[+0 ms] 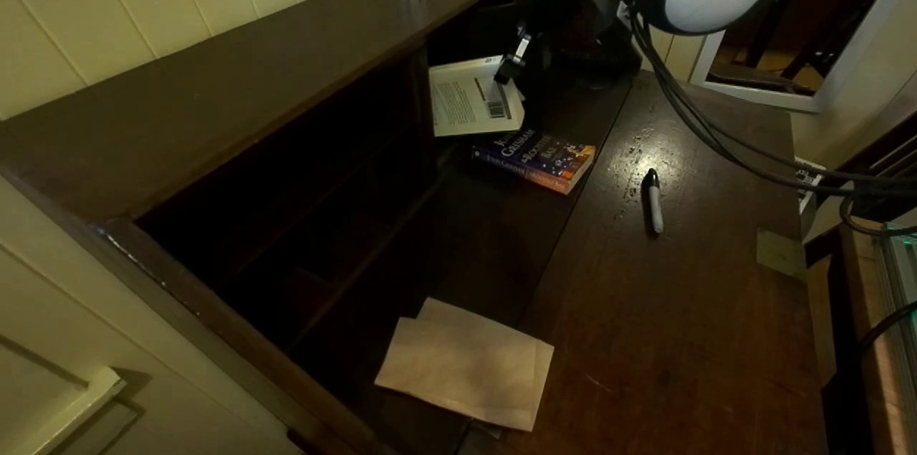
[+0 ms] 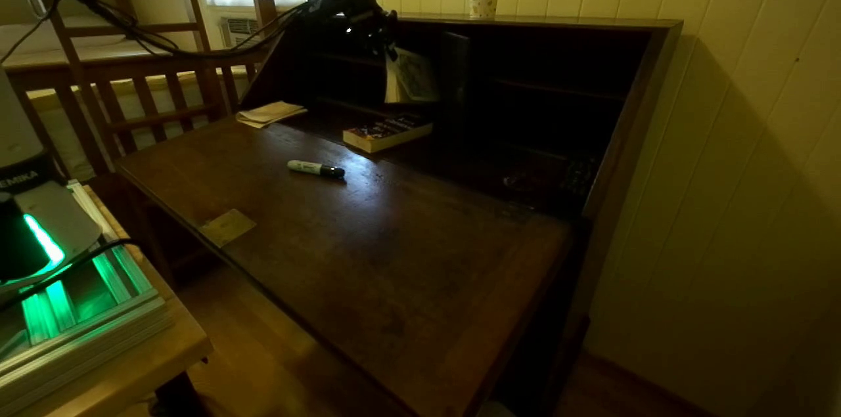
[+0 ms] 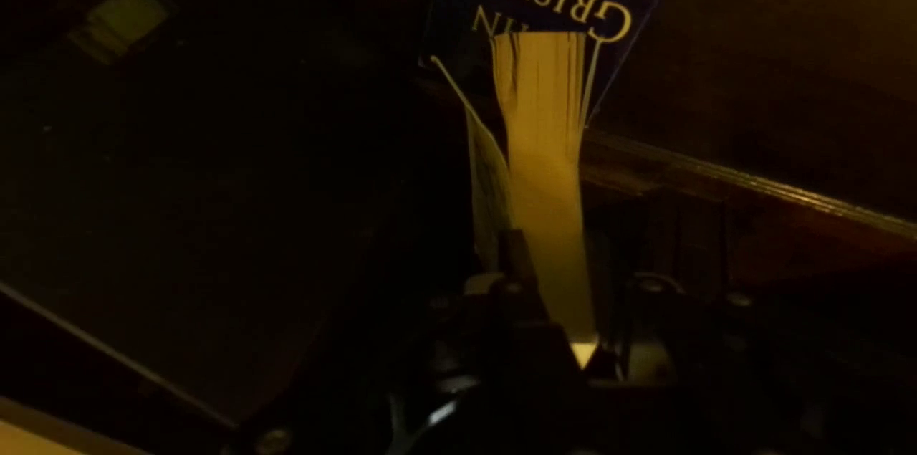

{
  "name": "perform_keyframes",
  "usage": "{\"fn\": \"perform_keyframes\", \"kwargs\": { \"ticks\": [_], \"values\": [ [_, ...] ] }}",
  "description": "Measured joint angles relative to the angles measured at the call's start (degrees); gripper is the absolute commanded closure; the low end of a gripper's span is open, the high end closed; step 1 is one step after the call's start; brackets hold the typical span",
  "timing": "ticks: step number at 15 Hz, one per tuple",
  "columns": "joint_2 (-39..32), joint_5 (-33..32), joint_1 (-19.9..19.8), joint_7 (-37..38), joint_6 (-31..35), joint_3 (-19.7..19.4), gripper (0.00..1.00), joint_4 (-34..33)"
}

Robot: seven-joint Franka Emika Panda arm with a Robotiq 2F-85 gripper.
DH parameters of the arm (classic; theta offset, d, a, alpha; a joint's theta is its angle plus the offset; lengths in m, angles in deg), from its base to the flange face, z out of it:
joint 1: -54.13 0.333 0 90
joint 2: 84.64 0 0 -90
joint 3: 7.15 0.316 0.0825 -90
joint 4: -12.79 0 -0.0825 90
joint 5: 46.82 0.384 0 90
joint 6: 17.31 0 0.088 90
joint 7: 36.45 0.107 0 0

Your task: Put the white book on top of the blue book.

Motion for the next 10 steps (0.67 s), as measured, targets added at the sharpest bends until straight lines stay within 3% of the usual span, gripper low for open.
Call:
{"fn": "perform_keyframes", "kwargs": {
  "ticks": [5,10],
  "values": [
    [4.1,-15.7,1.8,3.8,-6.4,-1.6,0.94,2.7],
    [7.1,-25.7,3.1,5.2,-10.9,-0.9,0.94,5.5]
  ]
}}
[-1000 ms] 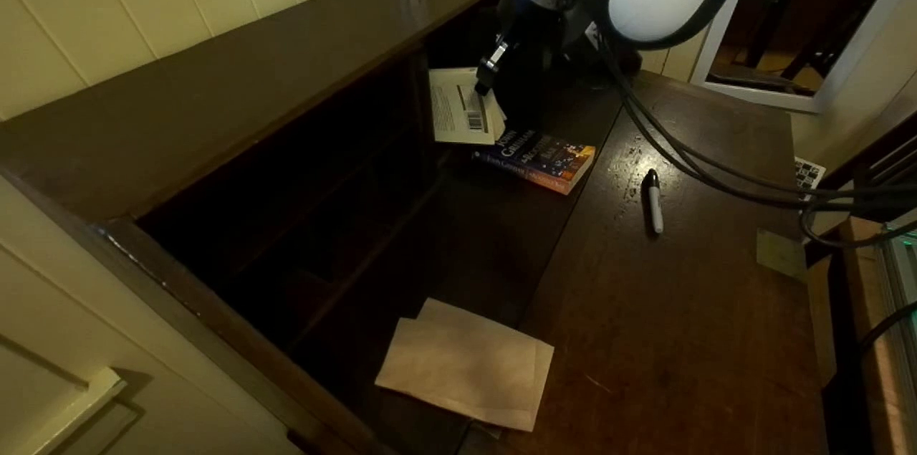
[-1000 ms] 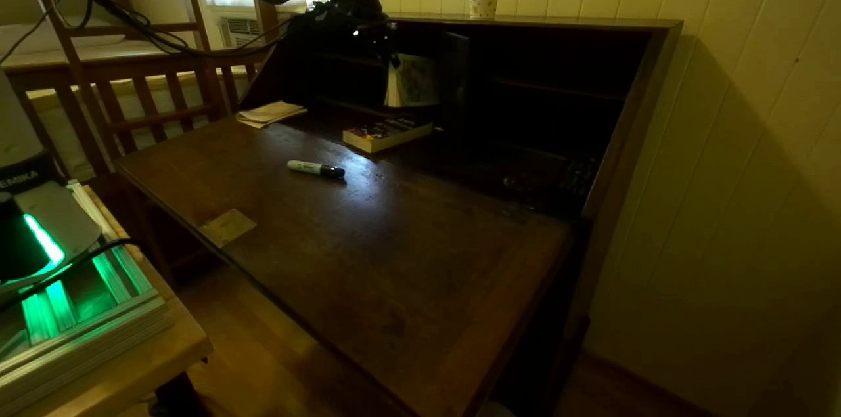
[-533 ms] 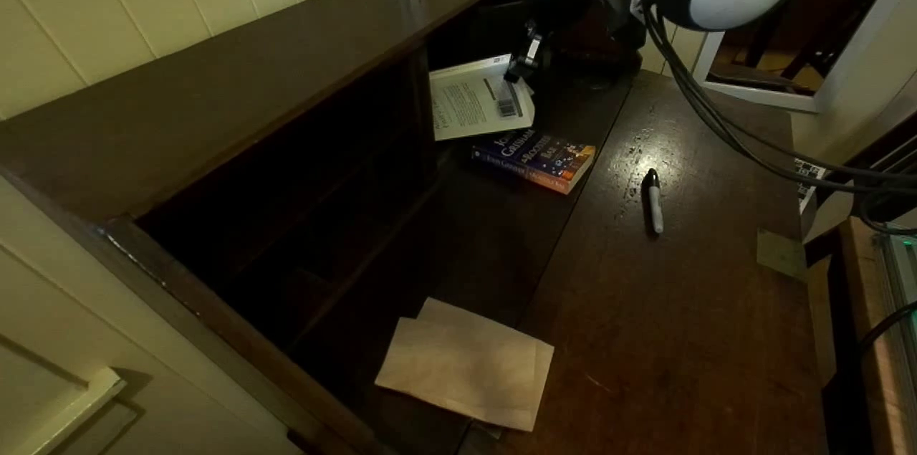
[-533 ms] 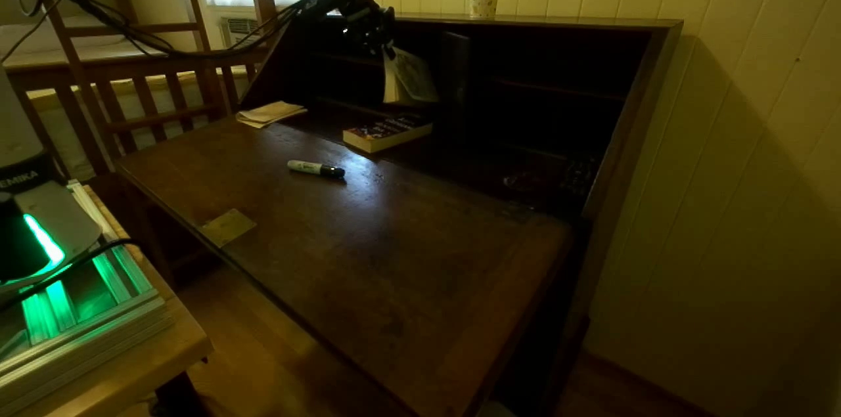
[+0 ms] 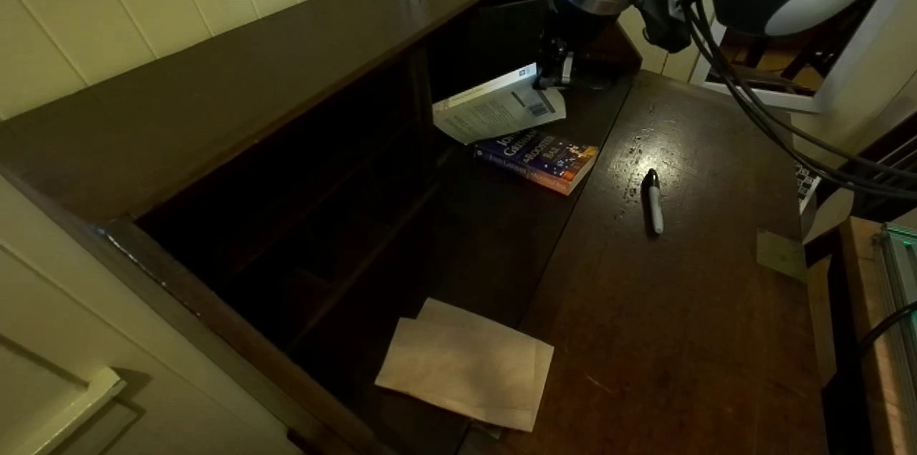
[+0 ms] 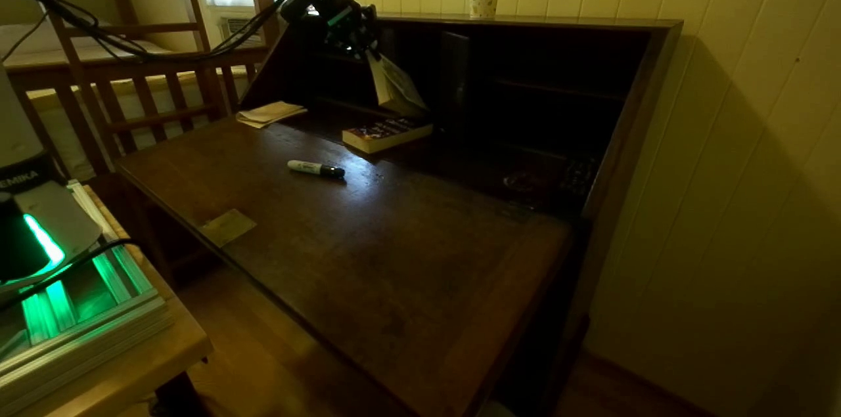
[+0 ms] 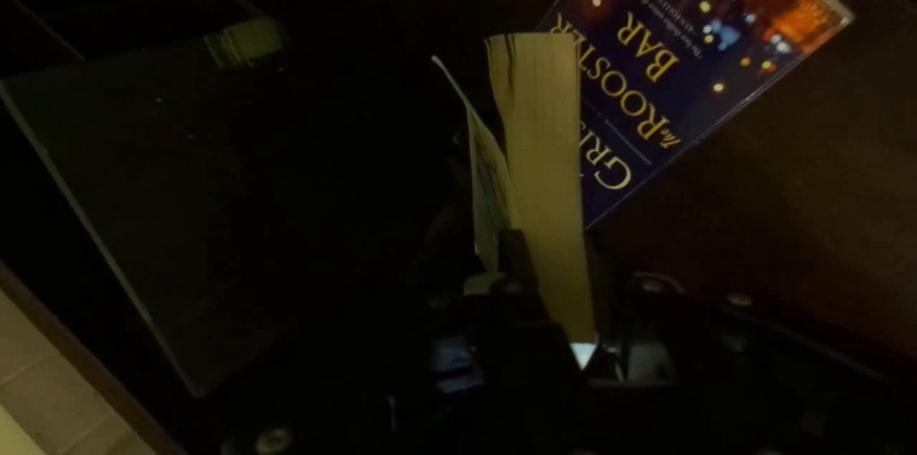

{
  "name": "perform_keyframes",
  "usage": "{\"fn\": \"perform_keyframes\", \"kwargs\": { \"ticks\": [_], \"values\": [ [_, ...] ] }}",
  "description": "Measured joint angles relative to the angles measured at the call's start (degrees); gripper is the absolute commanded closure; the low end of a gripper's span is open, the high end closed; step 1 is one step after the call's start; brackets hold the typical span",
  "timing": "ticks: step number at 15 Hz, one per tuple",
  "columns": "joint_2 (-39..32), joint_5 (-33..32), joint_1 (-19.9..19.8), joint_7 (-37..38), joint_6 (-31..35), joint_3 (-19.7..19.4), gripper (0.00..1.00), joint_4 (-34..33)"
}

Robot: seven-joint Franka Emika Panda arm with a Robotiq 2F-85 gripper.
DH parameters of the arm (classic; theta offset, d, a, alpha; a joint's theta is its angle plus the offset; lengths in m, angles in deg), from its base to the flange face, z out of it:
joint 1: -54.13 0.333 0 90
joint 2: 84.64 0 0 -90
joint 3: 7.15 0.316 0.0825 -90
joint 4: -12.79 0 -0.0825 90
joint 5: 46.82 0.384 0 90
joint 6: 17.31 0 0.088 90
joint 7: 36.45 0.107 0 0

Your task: Put the white book on top of the blue book.

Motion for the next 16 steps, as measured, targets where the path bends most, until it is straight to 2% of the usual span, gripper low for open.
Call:
{"fn": "perform_keyframes", "kwargs": {
  "ticks": [8,13,16],
  "values": [
    [0.6,-7.8,1.1,2.8,-5.2,1.6,0.94,3.4],
    [0.4,-13.0,1.6,13.1,-8.7,2.1,0.94,3.7],
    [-0.1,-13.4,-0.6,18.0,-10.9,5.7,0.94,3.7]
  ]
}}
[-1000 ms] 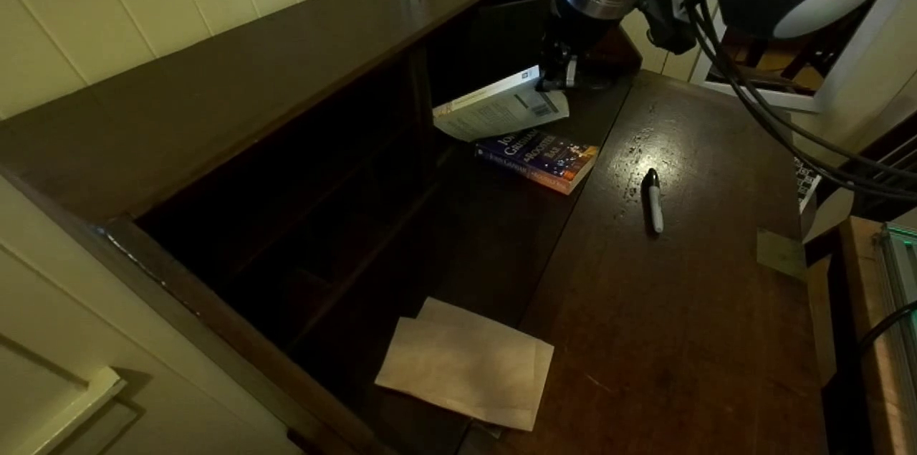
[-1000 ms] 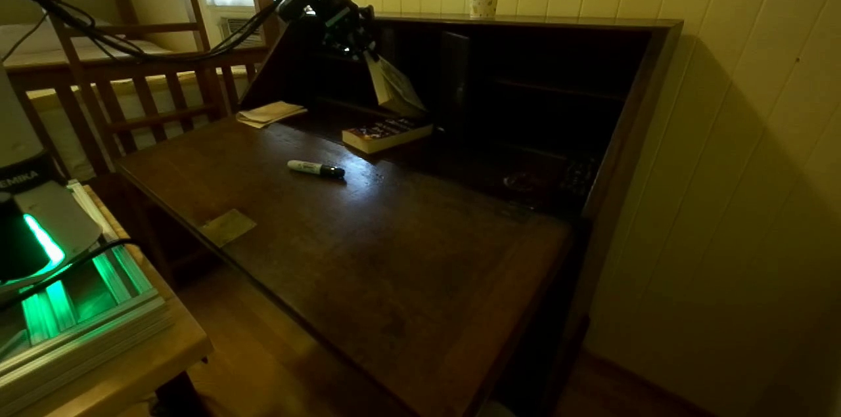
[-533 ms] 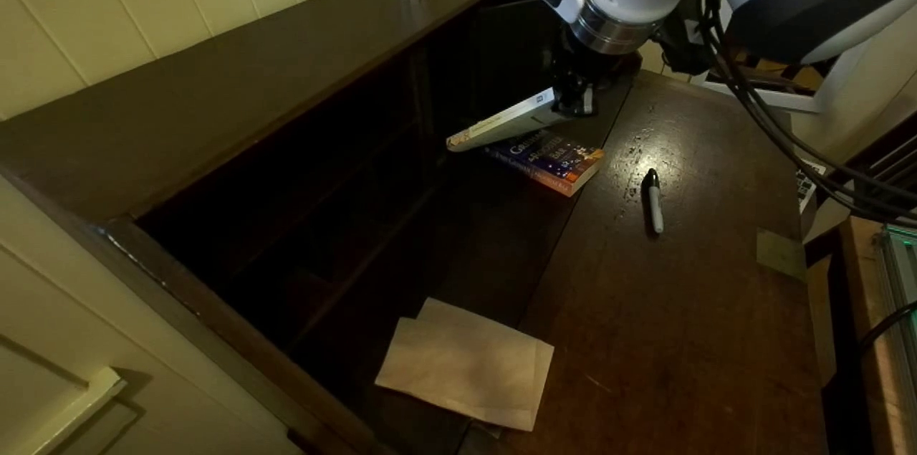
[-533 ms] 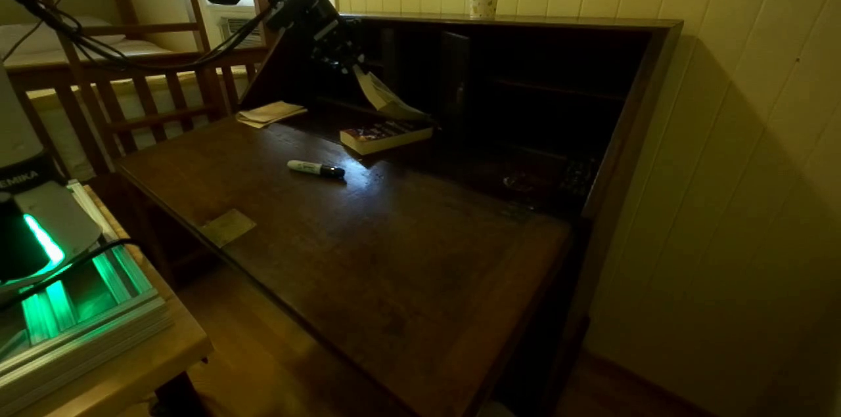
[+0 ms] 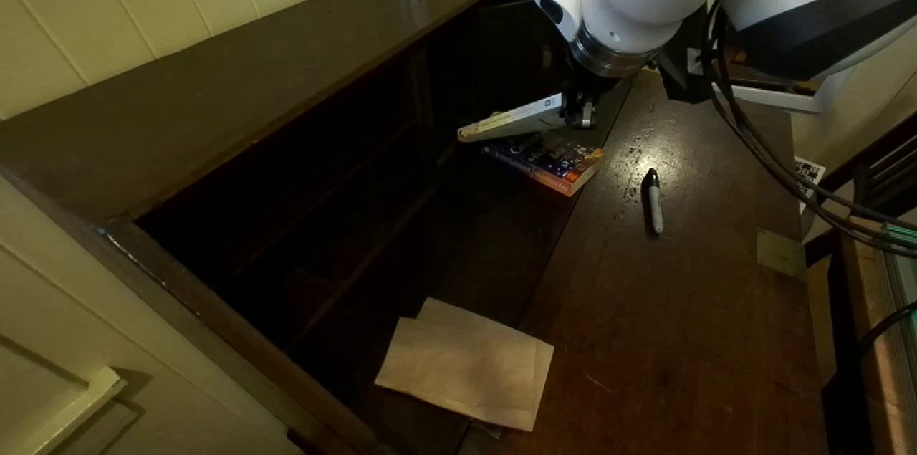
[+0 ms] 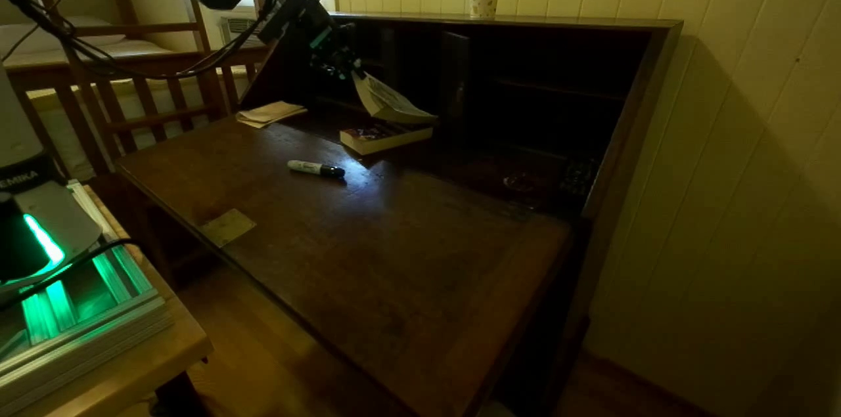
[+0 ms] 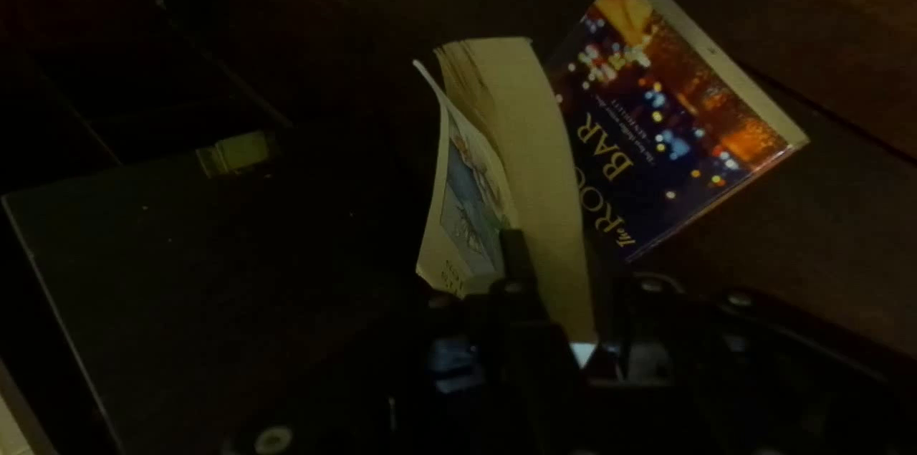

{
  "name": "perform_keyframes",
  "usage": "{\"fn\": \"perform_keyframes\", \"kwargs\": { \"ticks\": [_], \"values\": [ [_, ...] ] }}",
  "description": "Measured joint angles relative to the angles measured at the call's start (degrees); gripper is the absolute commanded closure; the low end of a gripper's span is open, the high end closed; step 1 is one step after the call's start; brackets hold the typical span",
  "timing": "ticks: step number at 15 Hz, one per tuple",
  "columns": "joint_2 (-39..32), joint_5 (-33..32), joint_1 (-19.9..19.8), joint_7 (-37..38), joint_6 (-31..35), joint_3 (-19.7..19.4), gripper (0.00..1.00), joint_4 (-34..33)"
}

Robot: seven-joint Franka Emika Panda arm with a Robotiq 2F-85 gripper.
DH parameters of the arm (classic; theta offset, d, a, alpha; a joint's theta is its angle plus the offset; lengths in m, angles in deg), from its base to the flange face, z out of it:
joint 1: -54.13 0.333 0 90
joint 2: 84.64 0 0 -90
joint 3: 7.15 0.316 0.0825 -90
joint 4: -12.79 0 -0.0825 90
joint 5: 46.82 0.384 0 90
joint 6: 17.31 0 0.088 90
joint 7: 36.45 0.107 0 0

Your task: Put the white book on top of the blue book.

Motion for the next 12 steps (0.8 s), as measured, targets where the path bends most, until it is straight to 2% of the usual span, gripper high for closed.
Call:
{"fn": "perform_keyframes", "kwargs": {
  "ticks": [5,12],
  "values": [
    [-1.6,0.0,-1.8,5.3,-0.7,3.6,0.94,0.0],
    [-2.9,0.2,-2.2,8.1,-2.0,5.4,0.94,0.0]
  ]
}}
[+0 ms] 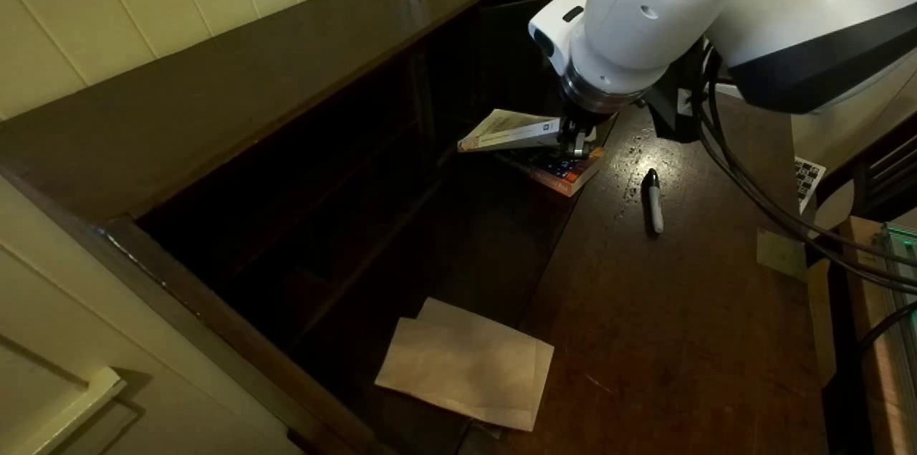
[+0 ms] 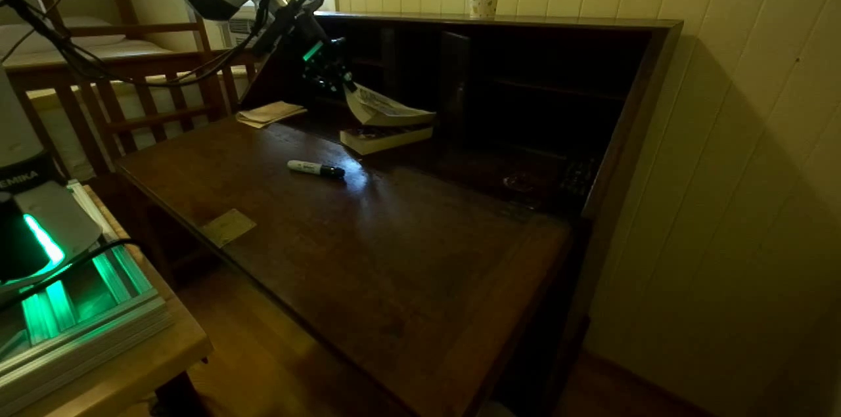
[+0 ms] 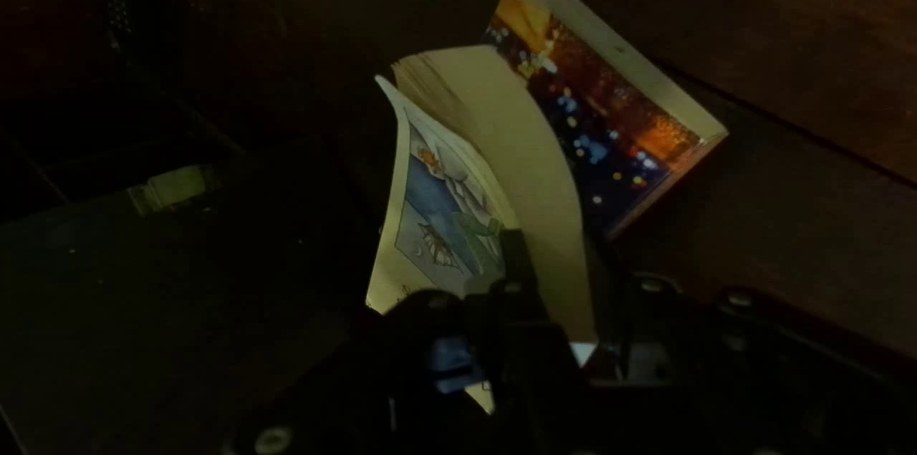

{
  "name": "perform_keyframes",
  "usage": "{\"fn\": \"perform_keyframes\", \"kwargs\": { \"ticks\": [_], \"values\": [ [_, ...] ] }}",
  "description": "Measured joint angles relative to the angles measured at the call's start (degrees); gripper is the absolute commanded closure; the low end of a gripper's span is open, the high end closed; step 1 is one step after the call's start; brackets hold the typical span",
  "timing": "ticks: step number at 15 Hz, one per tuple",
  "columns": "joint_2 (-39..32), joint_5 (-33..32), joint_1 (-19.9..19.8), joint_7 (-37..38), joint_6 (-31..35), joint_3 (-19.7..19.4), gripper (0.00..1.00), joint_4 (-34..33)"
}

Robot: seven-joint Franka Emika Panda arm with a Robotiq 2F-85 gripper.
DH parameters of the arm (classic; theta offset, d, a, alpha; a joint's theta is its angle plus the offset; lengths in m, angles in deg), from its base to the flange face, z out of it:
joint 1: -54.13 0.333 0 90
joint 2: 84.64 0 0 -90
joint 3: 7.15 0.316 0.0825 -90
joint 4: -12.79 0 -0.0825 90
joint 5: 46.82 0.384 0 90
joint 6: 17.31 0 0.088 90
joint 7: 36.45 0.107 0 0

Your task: Put the white book on top of the blue book.

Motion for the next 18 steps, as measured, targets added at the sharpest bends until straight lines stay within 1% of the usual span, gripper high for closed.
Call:
{"fn": "perform_keyframes", "kwargs": {
  "ticks": [10,18],
  "values": [
    [-1.1,0.5,0.0,3.2,-5.0,1.9,0.94,0.0],
    [-2.7,0.7,0.0,4.3,-6.8,2.2,0.94,0.0]
  ]
}}
